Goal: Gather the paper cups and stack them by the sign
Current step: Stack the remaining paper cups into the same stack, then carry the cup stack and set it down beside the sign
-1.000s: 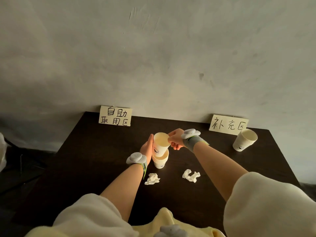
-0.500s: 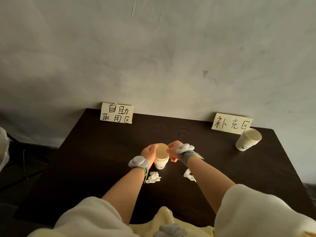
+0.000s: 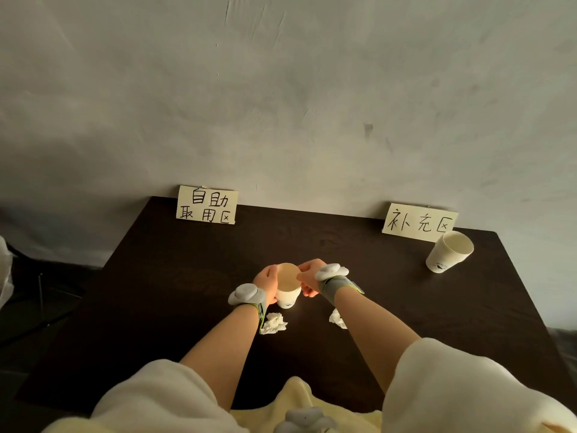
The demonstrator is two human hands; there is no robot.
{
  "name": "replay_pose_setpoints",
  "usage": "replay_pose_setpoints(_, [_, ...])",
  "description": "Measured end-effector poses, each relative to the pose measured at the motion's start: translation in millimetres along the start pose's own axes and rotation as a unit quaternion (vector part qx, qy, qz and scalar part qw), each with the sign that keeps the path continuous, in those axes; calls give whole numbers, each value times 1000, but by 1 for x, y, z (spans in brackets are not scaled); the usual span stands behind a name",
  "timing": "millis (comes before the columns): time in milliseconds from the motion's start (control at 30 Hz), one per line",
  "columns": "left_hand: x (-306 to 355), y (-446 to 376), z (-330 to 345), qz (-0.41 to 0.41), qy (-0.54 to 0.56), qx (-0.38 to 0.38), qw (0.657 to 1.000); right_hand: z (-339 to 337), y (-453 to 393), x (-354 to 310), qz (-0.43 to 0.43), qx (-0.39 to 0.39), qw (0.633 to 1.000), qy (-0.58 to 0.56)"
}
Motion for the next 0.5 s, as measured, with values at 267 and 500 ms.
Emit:
replay_pose_setpoints(267, [-7,6,4,-29,62,34,997,28,-4,17,-2,-9,991,-135])
replay_pose_setpoints(500, [-9,12,9,-52,117,73,989,37,-22,40,44,28,977,-208])
Point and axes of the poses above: each hand's wrist, its own y-axis away from the middle knuckle, its own z-axis out of the palm, x = y × z, the point moved 1 cm from there along -y, towards the middle knuckle, and after that the axes turned 15 degrees about y, right-handed, at the moved point
